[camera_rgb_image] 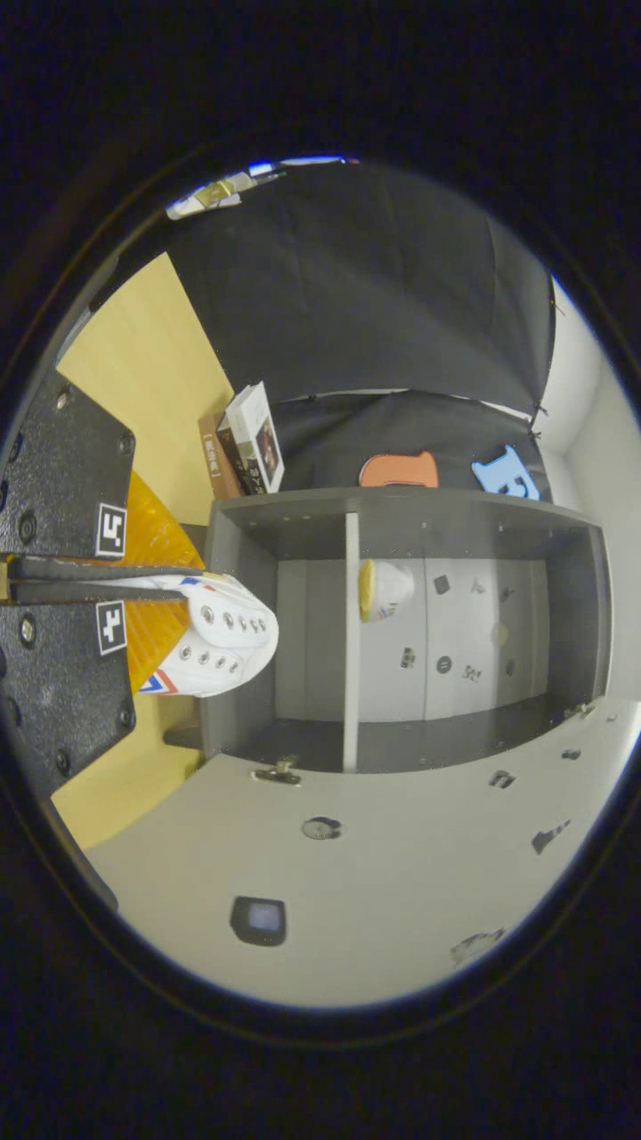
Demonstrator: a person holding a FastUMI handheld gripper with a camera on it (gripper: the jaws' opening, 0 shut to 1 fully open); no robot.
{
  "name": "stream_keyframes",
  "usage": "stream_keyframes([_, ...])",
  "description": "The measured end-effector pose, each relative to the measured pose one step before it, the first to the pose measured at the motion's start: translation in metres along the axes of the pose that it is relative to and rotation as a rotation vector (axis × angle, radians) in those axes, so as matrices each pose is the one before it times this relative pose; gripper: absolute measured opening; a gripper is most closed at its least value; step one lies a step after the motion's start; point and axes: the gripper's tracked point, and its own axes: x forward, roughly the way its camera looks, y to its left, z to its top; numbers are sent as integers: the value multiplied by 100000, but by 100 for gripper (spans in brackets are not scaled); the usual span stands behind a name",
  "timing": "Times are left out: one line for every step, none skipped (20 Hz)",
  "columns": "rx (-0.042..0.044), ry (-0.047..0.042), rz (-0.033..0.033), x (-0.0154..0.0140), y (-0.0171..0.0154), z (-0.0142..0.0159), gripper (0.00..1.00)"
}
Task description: Open the shoe cabinet door, grab the shoes and put them into the shoe cabinet, then close the shoe cabinet door.
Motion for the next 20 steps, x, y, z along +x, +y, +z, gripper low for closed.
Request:
stream_keyframes([904,-1300,611,-330,180,1744,5])
stream_keyframes([1010,-1055,1113,-336,119,1564,5])
stream_keyframes([1038,-1267,1087,-241,174,1621,5])
stream_keyframes([-398,-1194,482,-250,-72,1528,5])
stream_keyframes([-447,-1812,-484,-260,-169,1592,5])
stream_keyframes([-1215,-1397,-1005,-55,-275,1515,5])
stream_keyframes([-1838,-946,-957,14,-265,1343,5])
stream_keyframes([-1367,-916,-741,124,-293,1471,5])
stream_keyframes([-1212,-240,-317,199,-262,1334,5])
stream_keyframes([-945,284,296,272,-268,1433,5])
stream_keyframes([-1128,-48,74,277,-444,1509,5])
stream_keyframes([-795,404,-10,434,-479,1488,5])
stream_keyframes([-621,598,-457,517,-475,1379,5])
stream_keyframes([271,422,-999,698,-628,1464,5])
stream_keyframes([-1052,927,-1209,840,-572,1290,5])
stream_keyframes([-1571,1820,-1639,969,-513,1021,5])
stream_keyframes([-2584,1206,-2199,1473,-1117,1034,5])
stream_keyframes([-2548,1903,-1517,1264,-446,676,5])
stream_keyframes([-1749,1689,-1245,768,135,414,5])
stream_keyframes([-644,1884,-443,1101,-194,403,5])
